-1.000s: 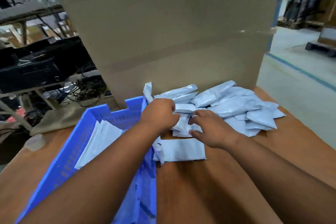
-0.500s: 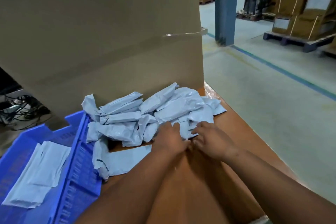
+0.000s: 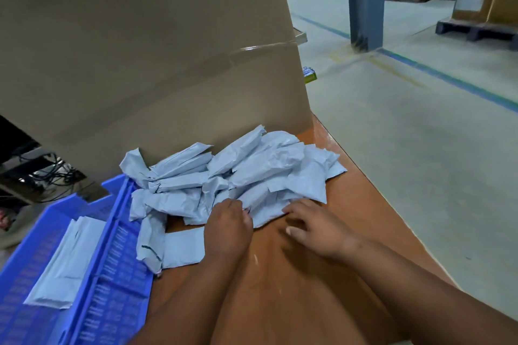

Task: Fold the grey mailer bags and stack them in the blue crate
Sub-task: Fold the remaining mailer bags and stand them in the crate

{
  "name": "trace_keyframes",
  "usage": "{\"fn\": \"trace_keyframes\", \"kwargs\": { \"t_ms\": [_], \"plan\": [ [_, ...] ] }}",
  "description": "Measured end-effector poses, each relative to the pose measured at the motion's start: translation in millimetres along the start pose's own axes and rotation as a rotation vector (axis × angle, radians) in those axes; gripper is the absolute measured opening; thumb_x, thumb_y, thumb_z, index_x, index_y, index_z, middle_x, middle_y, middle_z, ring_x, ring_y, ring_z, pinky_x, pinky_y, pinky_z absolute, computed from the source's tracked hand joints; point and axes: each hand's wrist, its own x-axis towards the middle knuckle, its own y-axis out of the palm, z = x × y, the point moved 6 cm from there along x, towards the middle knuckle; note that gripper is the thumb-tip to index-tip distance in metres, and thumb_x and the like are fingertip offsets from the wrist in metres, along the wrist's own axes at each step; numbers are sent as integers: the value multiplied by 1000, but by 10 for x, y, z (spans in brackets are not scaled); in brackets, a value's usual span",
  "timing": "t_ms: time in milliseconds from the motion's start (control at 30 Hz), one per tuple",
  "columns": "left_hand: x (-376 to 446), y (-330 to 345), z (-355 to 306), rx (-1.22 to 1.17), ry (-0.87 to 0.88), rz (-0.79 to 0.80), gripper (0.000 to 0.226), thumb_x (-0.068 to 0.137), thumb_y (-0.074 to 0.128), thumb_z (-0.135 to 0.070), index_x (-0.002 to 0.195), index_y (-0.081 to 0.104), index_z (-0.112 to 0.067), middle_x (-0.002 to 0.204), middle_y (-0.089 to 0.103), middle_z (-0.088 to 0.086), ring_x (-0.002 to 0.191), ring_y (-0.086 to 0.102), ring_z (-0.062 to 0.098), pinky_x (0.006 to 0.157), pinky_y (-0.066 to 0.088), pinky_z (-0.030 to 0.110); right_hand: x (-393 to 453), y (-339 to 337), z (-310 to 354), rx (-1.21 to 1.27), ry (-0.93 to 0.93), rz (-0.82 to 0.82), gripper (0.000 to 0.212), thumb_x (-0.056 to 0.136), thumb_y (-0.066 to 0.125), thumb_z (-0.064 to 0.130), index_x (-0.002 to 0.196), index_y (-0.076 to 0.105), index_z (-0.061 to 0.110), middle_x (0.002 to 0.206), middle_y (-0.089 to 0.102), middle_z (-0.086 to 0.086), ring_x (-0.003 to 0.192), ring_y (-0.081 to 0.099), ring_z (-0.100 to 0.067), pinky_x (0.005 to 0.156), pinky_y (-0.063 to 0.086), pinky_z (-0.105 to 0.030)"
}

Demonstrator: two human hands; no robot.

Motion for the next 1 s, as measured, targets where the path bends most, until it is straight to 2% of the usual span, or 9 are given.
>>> {"fn": "trace_keyframes", "kwargs": {
  "t_ms": [133, 300, 400, 467, 533, 600, 667, 867, 1000],
  "plan": [
    [-603, -425, 146, 2, 49, -30, 10, 85, 79, -16, 87, 70, -17, 86, 66, -1, 85, 64, 24, 72, 50, 34, 21, 83, -110, 66, 40, 10, 60, 87, 54, 68, 141, 51, 43, 139, 52, 16, 130, 52, -7, 109, 47, -37],
    [-1306, -662, 331, 40, 154, 90, 15, 90, 75, -23, 104, 76, -20, 98, 73, -2, 87, 67, 21, 82, 44, 24, -27, 197, -118, 138, 24, -15, 46, 95, 69, 46, 138, 59, 35, 132, 57, 12, 126, 54, -8, 106, 46, -31],
    [-1631, -570, 547, -23, 157, 129, 30, 85, 83, -13, 114, 76, -12, 110, 72, 1, 98, 66, 21, 96, 40, 16, -91, 227, -95, 157, 19, -51, 52, 89, 63, 56, 135, 64, 30, 126, 60, 13, 120, 56, -5, 103, 48, -31],
    [-1801, -526, 649, -40, 165, 145, 35, 83, 86, -10, 117, 76, -10, 113, 73, 3, 103, 66, 21, 101, 40, 17, -118, 261, -65, 171, 14, -88, 41, 94, 69, 39, 131, 67, 23, 122, 62, 13, 117, 58, -5, 103, 49, -31],
    [-1938, -498, 765, -48, 192, 152, 34, 83, 84, -9, 116, 77, -11, 116, 73, 4, 107, 63, 18, 108, 32, 11, -177, 296, 2, 235, 25, -152, 26, 100, 69, 21, 125, 71, 23, 118, 62, 17, 111, 60, -1, 101, 49, -24],
    [-2056, -475, 898, -51, 222, 165, 32, 85, 82, -10, 117, 78, -13, 122, 73, 3, 111, 62, 18, 112, 26, 10, -268, 345, 131, 338, 45, -188, 18, 104, 66, 19, 118, 74, 26, 117, 65, 16, 109, 63, 0, 93, 47, -13],
    [-2187, -444, 1022, -53, 263, 187, 31, 88, 80, -12, 118, 77, -16, 130, 71, 0, 114, 64, 19, 109, 35, 17, -391, 443, 323, 369, 36, -161, 16, 106, 64, 23, 117, 75, 27, 116, 68, 13, 109, 65, -1, 89, 45, -10],
    [-2441, -539, 1148, -234, 349, 166, 18, 99, 70, -22, 115, 75, -18, 126, 66, -1, 108, 64, 20, 98, 46, 25, -771, 941, 786, -1, -81, 70, 24, 105, 60, 45, 127, 66, 37, 125, 60, 21, 116, 58, -3, 99, 50, -33],
    [-2374, -547, 1241, -305, 309, 144, 36, 102, 66, -30, 135, 68, -17, 121, 60, 0, 105, 60, 25, 89, 52, 40, -843, 1108, 957, -246, -48, 77, 31, 103, 54, 54, 129, 63, 38, 127, 59, 15, 117, 55, -14, 100, 49, -42]
  ]
}}
